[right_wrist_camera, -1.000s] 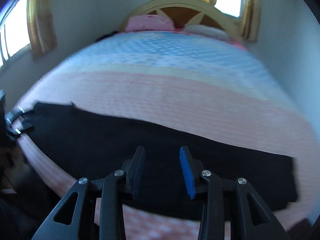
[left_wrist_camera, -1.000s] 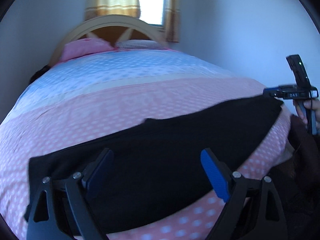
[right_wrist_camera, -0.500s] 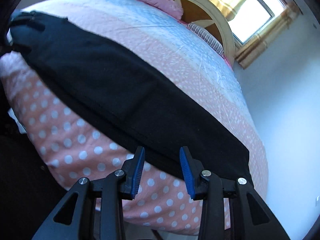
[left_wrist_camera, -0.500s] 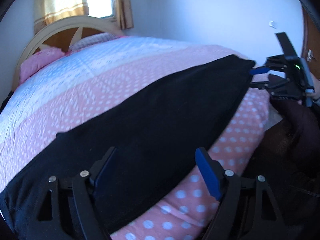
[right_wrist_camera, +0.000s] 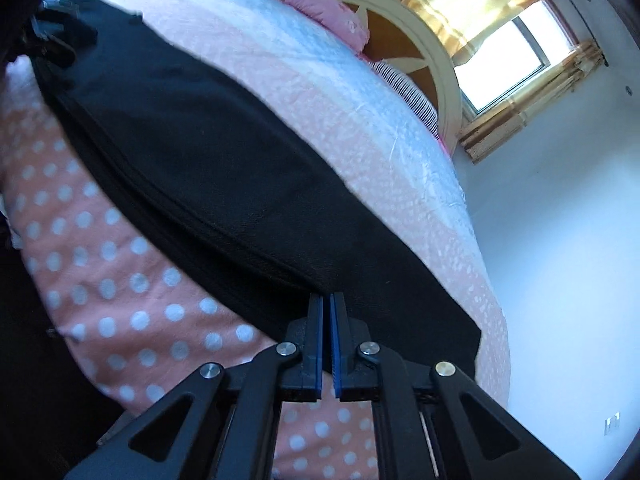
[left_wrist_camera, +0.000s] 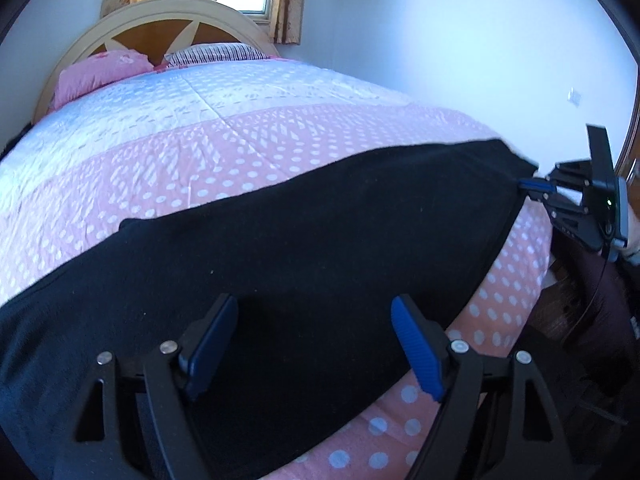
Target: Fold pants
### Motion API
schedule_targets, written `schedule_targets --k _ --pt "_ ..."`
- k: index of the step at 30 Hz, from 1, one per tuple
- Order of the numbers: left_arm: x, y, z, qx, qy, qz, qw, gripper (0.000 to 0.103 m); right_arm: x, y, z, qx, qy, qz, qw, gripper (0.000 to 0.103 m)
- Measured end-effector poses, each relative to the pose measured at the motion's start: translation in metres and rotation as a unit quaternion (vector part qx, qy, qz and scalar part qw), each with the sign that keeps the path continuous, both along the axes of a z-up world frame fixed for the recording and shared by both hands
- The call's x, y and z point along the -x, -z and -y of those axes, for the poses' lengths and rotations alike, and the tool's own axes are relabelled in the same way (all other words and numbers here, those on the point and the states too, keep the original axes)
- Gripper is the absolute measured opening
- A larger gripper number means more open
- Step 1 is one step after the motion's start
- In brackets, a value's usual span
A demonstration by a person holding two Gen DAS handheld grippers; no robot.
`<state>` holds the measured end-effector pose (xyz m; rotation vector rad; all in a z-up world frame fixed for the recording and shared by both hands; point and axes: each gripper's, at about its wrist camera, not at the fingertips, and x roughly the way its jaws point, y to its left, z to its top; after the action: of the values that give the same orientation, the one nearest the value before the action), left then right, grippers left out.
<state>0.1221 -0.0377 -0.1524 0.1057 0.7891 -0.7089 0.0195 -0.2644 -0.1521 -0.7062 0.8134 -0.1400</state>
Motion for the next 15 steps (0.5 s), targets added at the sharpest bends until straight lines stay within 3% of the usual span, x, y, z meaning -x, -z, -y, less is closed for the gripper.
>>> schedule_targets --k 3,6,10,15 --pt "-0.006 0.0 -0.009 0.031 0.0 -0.014 0.9994 0.082 0.01 -0.012 0.004 -0.019 0.005 0.005 1.0 0.003" --pt "-0.007 0.001 -0.012 0.043 0.003 -0.019 0.9989 0.082 0.011 0.004 0.004 -0.007 0.011 -0.011 1.0 0.003" --pt "-0.005 -0.001 -0.009 0.03 0.012 -0.012 0.9994 0.082 0.01 0.026 0.003 0.0 0.009 -0.027 1.0 0.003" --pt "0.002 -0.014 0.012 0.024 0.043 0.005 0.9988 0.082 0.003 0.026 0.006 -0.005 0.003 -0.042 0.999 0.005"
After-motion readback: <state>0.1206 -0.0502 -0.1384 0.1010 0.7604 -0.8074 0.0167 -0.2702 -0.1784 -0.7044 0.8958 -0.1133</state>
